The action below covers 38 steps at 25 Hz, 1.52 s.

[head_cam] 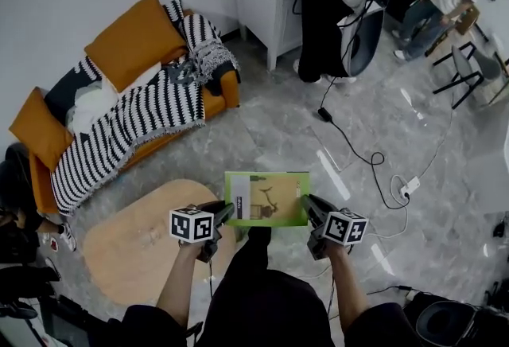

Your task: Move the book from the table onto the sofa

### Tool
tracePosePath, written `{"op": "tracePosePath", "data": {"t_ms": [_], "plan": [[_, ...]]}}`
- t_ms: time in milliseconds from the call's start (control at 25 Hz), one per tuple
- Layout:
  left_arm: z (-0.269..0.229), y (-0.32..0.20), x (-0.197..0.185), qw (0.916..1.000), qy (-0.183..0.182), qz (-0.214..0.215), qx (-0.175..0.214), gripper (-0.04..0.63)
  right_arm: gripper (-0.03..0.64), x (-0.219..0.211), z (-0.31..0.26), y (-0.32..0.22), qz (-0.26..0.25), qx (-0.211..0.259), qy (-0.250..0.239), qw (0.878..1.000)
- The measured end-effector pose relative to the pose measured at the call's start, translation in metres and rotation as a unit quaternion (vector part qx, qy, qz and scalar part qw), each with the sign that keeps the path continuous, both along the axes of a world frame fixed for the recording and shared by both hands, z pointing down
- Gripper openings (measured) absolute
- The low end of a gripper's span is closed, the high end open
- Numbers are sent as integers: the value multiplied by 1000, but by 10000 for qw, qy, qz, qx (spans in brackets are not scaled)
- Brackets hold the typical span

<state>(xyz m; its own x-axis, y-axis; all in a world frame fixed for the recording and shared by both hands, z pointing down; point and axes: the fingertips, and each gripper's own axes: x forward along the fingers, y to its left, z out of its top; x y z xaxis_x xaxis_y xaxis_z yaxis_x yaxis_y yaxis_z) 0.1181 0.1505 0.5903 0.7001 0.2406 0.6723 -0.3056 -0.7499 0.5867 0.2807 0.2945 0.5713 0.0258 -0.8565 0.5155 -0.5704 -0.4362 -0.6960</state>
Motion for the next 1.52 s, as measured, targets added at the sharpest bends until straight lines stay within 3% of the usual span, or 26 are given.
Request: {"op": "tracePosePath", "data": {"t_ms": [280,920,1160,1520], "plan": [[-4,-28,18,9997,50,-239,97,97,72,25,-2,-37,-243,106,17,9996],[-15,-164,72,9927,31,-1209,33,97,72,104,-12,-207,-1113,98,-15,9937],[-23,-214,104,9835,19,-1804,95,96,72,147,-18,-281,-1683,189,-65,9855],[-49,-264,124,9559,-37,-2925,262,97,72,180,-33,-376,-2809,266,-192,9592]]}}
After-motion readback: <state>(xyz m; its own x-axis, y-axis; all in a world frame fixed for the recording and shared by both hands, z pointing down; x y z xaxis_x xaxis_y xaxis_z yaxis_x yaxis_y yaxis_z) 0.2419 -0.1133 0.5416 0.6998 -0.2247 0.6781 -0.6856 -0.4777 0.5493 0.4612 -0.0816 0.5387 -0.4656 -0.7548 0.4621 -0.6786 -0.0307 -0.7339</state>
